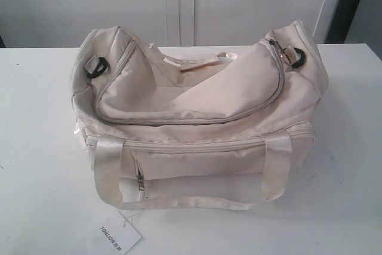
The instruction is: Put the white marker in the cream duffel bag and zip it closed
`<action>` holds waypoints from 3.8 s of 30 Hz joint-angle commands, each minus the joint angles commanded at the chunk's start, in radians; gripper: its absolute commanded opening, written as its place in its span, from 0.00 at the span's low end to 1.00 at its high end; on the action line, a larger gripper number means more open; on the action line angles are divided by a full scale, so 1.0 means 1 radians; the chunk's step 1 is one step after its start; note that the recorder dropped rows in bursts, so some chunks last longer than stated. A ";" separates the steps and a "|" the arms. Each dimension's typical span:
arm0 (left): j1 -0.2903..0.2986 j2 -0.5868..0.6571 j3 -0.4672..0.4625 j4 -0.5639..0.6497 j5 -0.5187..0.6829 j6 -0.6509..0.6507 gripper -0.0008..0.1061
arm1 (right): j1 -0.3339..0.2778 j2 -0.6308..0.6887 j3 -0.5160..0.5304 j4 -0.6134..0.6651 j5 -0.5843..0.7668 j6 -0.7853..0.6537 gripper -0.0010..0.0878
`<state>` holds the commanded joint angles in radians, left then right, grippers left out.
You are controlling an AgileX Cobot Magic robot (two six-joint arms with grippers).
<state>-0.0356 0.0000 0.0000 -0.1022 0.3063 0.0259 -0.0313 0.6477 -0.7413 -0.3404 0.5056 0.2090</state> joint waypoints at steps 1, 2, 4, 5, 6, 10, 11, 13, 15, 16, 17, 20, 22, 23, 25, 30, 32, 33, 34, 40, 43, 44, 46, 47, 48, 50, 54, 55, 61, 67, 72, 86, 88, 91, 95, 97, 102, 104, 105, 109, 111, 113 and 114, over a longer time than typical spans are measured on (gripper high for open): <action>0.000 0.000 0.000 0.000 0.000 0.000 0.01 | 0.000 -0.017 0.028 0.009 0.000 0.003 0.01; 0.000 0.000 0.000 0.000 0.000 0.000 0.01 | 0.000 -0.036 0.062 0.014 0.000 0.003 0.01; 0.000 0.000 0.000 0.000 0.000 0.000 0.01 | 0.000 -0.072 0.121 0.018 -0.002 0.003 0.01; 0.000 0.000 0.000 0.000 0.000 0.000 0.01 | 0.000 -0.092 0.147 0.022 -0.006 0.003 0.01; 0.000 0.000 0.000 0.000 0.000 0.000 0.01 | 0.000 -0.114 0.171 0.027 -0.009 0.003 0.01; 0.000 0.000 0.000 0.000 0.000 0.000 0.01 | 0.000 -0.192 0.237 0.029 -0.014 0.003 0.01; 0.000 0.000 0.000 0.000 0.000 0.000 0.01 | 0.000 -0.210 0.251 0.031 -0.012 0.003 0.01; 0.000 0.000 0.000 0.000 0.000 0.000 0.01 | 0.000 -0.248 0.276 0.036 0.000 0.005 0.01; 0.000 0.000 0.000 0.000 0.000 0.000 0.01 | 0.000 -0.297 0.302 0.036 0.000 0.016 0.01; 0.000 0.000 0.000 0.000 0.000 0.000 0.01 | 0.000 -0.319 0.314 0.036 0.000 0.022 0.01; 0.000 0.000 0.000 0.000 0.000 0.000 0.01 | 0.000 -0.349 0.331 0.036 0.000 0.023 0.01; 0.000 0.000 0.000 0.000 0.000 0.000 0.01 | 0.000 -0.451 0.388 0.054 0.002 0.023 0.01; 0.000 0.000 0.000 0.002 0.000 0.000 0.01 | 0.000 -0.522 0.437 0.064 -0.012 0.023 0.01; 0.000 0.000 0.000 0.002 0.000 0.000 0.01 | 0.000 -0.549 0.463 0.074 -0.019 0.023 0.01; 0.000 0.000 0.000 0.002 0.000 0.000 0.01 | 0.000 -0.611 0.515 0.105 -0.034 0.023 0.01; 0.000 0.000 0.000 0.002 0.000 0.000 0.01 | 0.000 -0.648 0.607 0.132 -0.066 0.023 0.01; 0.000 0.000 0.000 0.002 0.000 0.000 0.01 | 0.000 -0.648 0.630 0.142 -0.070 0.023 0.01; 0.000 0.000 0.000 0.002 0.000 0.000 0.01 | 0.000 -0.648 0.645 0.146 -0.077 0.023 0.01; 0.000 0.000 0.000 0.002 0.000 0.000 0.01 | 0.000 -0.648 0.654 0.153 -0.080 0.023 0.01; 0.000 0.000 0.000 0.002 0.000 0.000 0.01 | 0.000 -0.648 0.716 0.203 -0.105 0.023 0.01; 0.000 0.000 0.000 0.002 0.000 0.000 0.01 | 0.000 -0.648 0.741 0.205 -0.123 0.023 0.01; 0.000 0.000 0.000 0.002 0.000 0.000 0.01 | 0.000 -0.648 0.741 0.205 -0.129 0.023 0.01; 0.000 0.000 0.000 0.002 0.000 0.000 0.01 | 0.000 -0.648 0.741 0.205 -0.144 0.022 0.01; 0.000 0.000 0.000 0.002 0.000 0.000 0.01 | 0.000 -0.648 0.741 0.205 -0.147 0.022 0.01; 0.000 0.000 0.000 0.002 0.000 0.000 0.01 | 0.000 -0.648 0.741 0.205 -0.147 0.022 0.01; 0.000 0.000 0.000 0.002 0.000 0.000 0.01 | 0.000 -0.648 0.741 0.205 -0.147 0.019 0.01; 0.000 0.000 0.000 0.002 0.000 0.000 0.01 | 0.000 -0.648 0.741 0.205 -0.145 0.019 0.01; 0.000 0.000 0.000 0.002 0.000 0.000 0.01 | 0.000 -0.648 0.741 0.205 -0.145 0.019 0.01; 0.000 0.000 0.000 0.002 0.000 0.000 0.01 | 0.000 -0.648 0.741 0.211 -0.152 -0.046 0.01; 0.000 0.000 0.000 0.002 0.000 0.000 0.01 | 0.000 -0.648 0.741 0.230 -0.155 -0.131 0.01; 0.000 0.000 0.000 0.002 0.000 0.000 0.01 | 0.000 -0.648 0.741 0.247 -0.157 -0.166 0.01; 0.000 0.000 0.000 0.002 0.000 0.000 0.01 | 0.000 -0.648 0.741 0.265 -0.157 -0.187 0.01; 0.000 0.000 0.000 0.002 0.000 0.000 0.01 | 0.000 -0.648 0.741 0.265 -0.157 -0.191 0.01; 0.000 0.000 0.000 0.002 0.000 0.000 0.01 | 0.000 -0.648 0.741 0.265 -0.157 -0.203 0.01; 0.000 0.000 0.000 0.002 0.000 0.000 0.01 | 0.000 -0.648 0.741 0.265 -0.157 -0.203 0.01; 0.000 0.000 0.000 0.002 0.000 0.000 0.01 | 0.000 -0.648 0.741 0.265 -0.157 -0.203 0.01; 0.000 0.000 0.000 0.002 0.000 0.000 0.01 | 0.000 -0.648 0.741 0.265 -0.157 -0.203 0.01; 0.000 0.000 0.000 0.002 0.000 0.000 0.01 | 0.000 -0.648 0.741 0.265 -0.157 -0.203 0.01; 0.000 0.000 0.000 0.002 0.000 0.000 0.01 | 0.000 -0.648 0.741 0.265 -0.157 -0.203 0.01; 0.000 0.000 0.000 0.004 0.000 0.000 0.01 | 0.000 -0.648 0.741 0.265 -0.157 -0.203 0.01; 0.000 0.000 0.000 0.004 0.000 0.000 0.01 | 0.000 -0.648 0.741 0.265 -0.157 -0.203 0.01; 0.000 0.000 0.000 0.004 0.000 0.000 0.01 | 0.000 -0.648 0.741 0.265 -0.157 -0.203 0.01; 0.000 0.000 0.000 0.004 0.000 0.000 0.01 | 0.000 -0.648 0.741 0.265 -0.157 -0.203 0.01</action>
<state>-0.0356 0.0000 0.0000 -0.0978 0.3063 0.0256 -0.0313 0.0000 0.0000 -0.0755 0.3488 0.0058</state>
